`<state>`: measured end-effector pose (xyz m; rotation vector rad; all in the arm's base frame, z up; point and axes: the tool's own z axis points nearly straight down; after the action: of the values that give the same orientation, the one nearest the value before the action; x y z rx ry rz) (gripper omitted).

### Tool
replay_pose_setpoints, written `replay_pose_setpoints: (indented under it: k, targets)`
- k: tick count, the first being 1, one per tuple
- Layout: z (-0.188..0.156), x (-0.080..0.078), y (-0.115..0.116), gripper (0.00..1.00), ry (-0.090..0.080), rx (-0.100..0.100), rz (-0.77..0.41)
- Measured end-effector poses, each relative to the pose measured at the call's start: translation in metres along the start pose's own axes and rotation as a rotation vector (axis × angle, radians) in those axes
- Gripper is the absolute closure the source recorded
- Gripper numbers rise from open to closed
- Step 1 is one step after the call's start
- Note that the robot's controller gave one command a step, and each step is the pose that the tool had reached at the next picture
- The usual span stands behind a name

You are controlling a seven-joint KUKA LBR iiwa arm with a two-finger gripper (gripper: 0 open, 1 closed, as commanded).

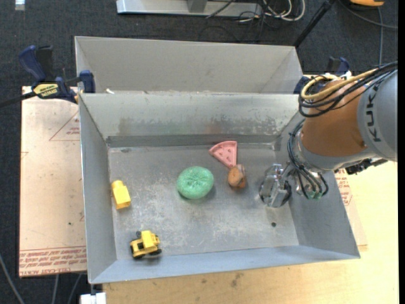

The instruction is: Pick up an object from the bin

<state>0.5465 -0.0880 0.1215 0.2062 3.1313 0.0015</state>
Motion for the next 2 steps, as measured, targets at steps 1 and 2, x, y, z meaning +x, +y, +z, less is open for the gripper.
replay_pose_setpoints:
  k: [1,2]
  targets:
    - [-0.0195,0.0113,-0.0054,1.0,0.002,0.0,0.027]
    - [-0.0195,0.0113,-0.0054,1.0,0.002,0.001,0.027]
